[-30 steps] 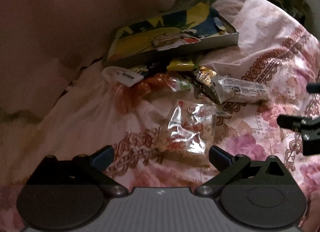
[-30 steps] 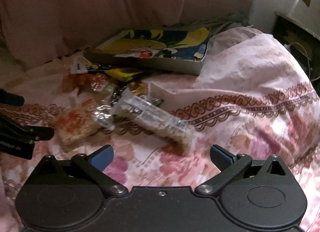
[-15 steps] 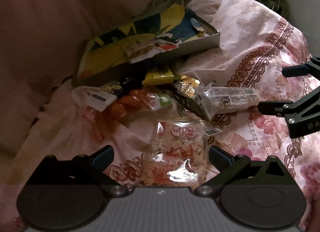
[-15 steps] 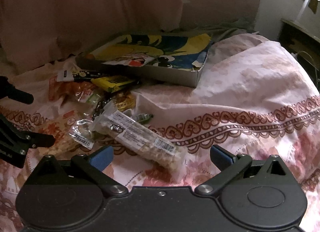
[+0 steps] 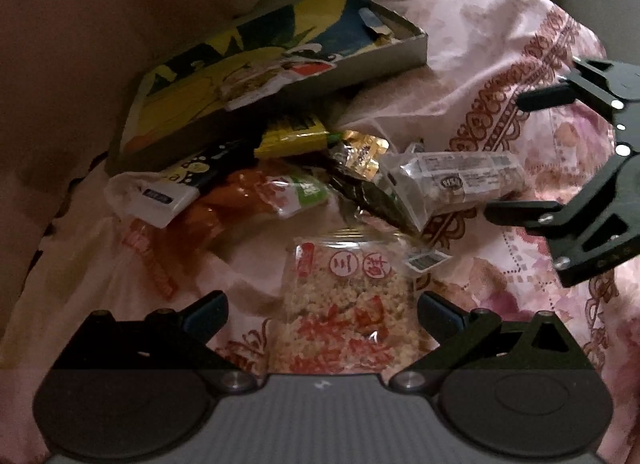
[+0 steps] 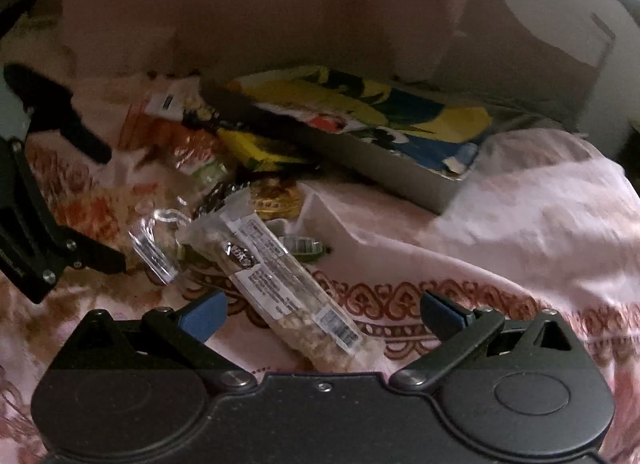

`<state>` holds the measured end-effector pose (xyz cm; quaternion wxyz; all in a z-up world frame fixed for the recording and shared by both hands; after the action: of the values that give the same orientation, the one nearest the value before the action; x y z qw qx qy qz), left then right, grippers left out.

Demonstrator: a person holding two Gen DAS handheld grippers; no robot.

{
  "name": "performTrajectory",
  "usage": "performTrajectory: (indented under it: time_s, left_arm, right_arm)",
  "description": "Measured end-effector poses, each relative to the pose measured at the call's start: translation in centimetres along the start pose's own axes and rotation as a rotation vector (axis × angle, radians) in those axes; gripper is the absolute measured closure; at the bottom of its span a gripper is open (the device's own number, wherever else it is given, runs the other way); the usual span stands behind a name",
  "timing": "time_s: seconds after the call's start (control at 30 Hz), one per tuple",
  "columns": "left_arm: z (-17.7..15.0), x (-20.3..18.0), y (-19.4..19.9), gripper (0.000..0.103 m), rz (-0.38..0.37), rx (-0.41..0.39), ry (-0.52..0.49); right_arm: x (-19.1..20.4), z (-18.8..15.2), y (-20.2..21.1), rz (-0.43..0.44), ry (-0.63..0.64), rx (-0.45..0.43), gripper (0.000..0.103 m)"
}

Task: Organize snacks
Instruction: 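Grasp the clear rice-cracker bag with the left tool while the right tool grasps the granola bar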

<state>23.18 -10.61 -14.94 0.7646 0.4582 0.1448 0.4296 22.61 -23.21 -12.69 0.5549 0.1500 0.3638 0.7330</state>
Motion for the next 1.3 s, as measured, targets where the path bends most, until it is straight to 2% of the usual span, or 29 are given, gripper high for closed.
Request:
performTrajectory:
  time_s: [0.17, 0.6, 0.77, 0.83, 0.87, 1.1, 1.2, 1.3]
  left_arm:
    - [-0.4, -0.2, -0.8, 0.0, 0.01, 0.028, -0.021]
    - [-0.4, -0.3, -2.4, 0.0, 0.019, 0.061, -0.024]
    - [-0.5, -0.1, -2.6, 0.0, 0.006, 0.07, -0.001]
    - [-0.5, 0.0, -2.5, 0.001, 0.001, 0.07, 0.001]
    - [-0.5, 0.0, -2.5, 0.001, -0.001, 0.067, 0.0]
    - [-0.4, -0.6, -1.7, 0.019, -0.023, 0.047, -0.012]
    - [-0.5, -0.9, -1.4, 0.024, -0.024, 0.047, -0.011]
    - [-0.5, -0.9, -1.2, 0.025, -0.029, 0.05, 0.0]
  right_arm:
    - [0.5, 0.1, -1.3, 0.016, 0.021, 0.014, 0.002]
    - [1.1, -0.2, -2.9, 0.018, 0.056, 0.015, 0.016]
    - [1.7, -0.4, -3.4, 0.022, 0.076, 0.019, 0.029]
    - [1.9, -0.5, -3.3, 0.027, 0.084, 0.024, 0.039]
    - [2.1, -0.5, -3.2, 0.03, 0.087, 0.024, 0.04]
    - [2.3, -0.8, -2.7, -0.019, 0.111, 0.026, 0.048]
    - [2.2, -0.8, -2.5, -0.043, 0.096, 0.026, 0.05]
    - [2.2, -0.8, -2.3, -0.061, 0.091, 0.027, 0.051]
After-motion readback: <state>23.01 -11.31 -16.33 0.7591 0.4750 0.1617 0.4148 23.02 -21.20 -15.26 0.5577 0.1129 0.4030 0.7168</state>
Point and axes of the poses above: each gripper's, at about its wrist camera, not at the fingertips, and y roughly against the way its jaws point, x to its left, z to its top, the point moved 8 cm from there along -y, roughly the way its jaws point, and after that the axes turned 9 degrees about -y, right-handed, at the moved point
